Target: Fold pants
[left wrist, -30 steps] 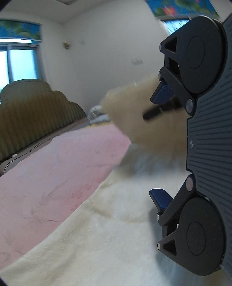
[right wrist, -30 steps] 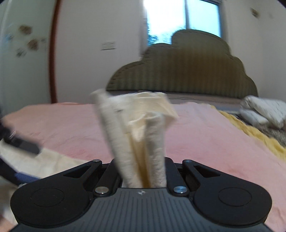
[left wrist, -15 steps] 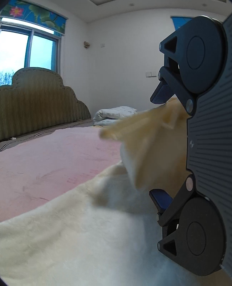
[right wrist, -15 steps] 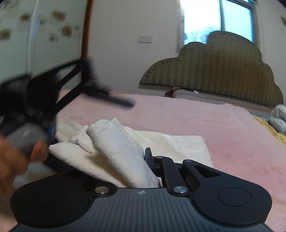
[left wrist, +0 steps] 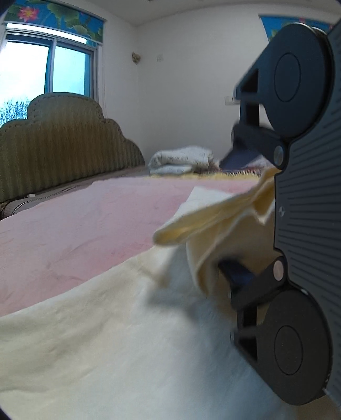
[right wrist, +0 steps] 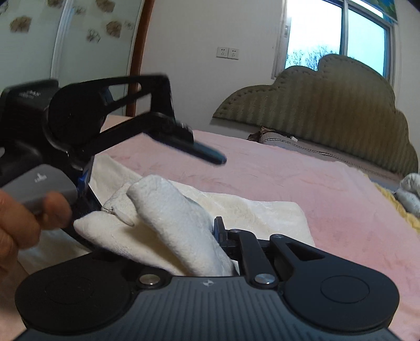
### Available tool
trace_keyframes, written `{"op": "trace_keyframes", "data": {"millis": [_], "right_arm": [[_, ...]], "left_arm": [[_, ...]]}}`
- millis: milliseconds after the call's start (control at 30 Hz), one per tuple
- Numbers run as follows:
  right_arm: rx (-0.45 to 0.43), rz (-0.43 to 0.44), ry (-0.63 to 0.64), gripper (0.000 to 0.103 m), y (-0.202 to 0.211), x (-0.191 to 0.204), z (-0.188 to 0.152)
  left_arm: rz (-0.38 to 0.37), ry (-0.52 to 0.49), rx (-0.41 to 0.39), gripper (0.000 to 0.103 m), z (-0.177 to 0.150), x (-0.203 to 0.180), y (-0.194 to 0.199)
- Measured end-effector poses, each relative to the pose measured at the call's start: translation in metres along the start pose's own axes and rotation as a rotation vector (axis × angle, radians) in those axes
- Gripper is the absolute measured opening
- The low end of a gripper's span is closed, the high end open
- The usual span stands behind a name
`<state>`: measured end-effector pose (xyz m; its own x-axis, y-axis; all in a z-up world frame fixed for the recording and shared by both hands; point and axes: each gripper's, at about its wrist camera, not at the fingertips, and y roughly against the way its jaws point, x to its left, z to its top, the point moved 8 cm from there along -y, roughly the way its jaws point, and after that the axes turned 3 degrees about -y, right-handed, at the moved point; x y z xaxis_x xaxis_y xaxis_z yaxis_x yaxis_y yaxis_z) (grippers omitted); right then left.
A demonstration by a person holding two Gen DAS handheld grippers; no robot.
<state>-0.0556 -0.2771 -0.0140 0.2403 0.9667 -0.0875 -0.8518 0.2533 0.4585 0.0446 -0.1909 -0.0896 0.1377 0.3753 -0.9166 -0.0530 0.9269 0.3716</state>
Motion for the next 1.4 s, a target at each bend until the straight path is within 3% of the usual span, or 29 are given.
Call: {"op": "trace_keyframes", "data": {"millis": [100,233,367,467,533,600,767,933,1033,1100,1233,1333,1400], "right_arm": [[0.003,-0.011,-0.006,0.008,-0.002,0.001,-0.002],[-0.01,0.077,-0.175,0.008,-0.005,-0.007,0.006],[-0.044,0.166,-0.3,0.008,-0.007,-0.006,0.02],[-0.067,0.205,-0.27,0.009,-0.007,0.01,0.032],[-0.057,0.218,-0.209,0.009,-0.011,0.027,0.036],[-0.03,0.228,-0.145,0.009,-0.016,0.045,0.032],[0.112,0.24,-0.025,0.01,-0.047,0.077,0.006],[0.16,0.237,0.032,0.015,-0.052,0.089,-0.01],[0.164,0.245,0.056,0.036,-0.047,0.093,-0.009],[0.155,0.256,0.082,0.067,-0.041,0.096,-0.009],[0.114,0.322,0.227,0.071,-0.014,0.108,-0.01],[0.075,0.495,0.237,0.071,0.027,0.104,-0.004],[0.045,0.528,0.19,0.071,0.045,0.084,0.005]], "left_arm": [[0.021,-0.045,-0.011,0.04,0.01,0.002,0.006],[0.038,-0.162,-0.057,0.032,0.024,-0.016,0.021],[0.153,-0.468,-0.179,0.029,0.032,-0.056,0.051],[0.243,-0.657,-0.241,0.029,0.031,-0.074,0.07],[0.308,-0.725,-0.264,0.029,0.029,-0.071,0.078],[0.37,-0.734,-0.256,0.029,0.033,-0.056,0.079],[0.51,-0.648,-0.23,0.025,0.042,0.003,0.085],[0.518,-0.554,-0.272,0.026,0.056,0.019,0.105],[0.585,-0.554,-0.339,0.025,0.063,0.012,0.115],[0.593,-0.568,-0.361,0.026,0.064,0.007,0.119],[0.589,-0.593,-0.35,0.03,0.059,-0.002,0.121],[0.578,-0.643,-0.342,0.043,0.052,-0.014,0.119],[0.548,-0.69,-0.324,0.056,0.045,-0.025,0.114]]}}
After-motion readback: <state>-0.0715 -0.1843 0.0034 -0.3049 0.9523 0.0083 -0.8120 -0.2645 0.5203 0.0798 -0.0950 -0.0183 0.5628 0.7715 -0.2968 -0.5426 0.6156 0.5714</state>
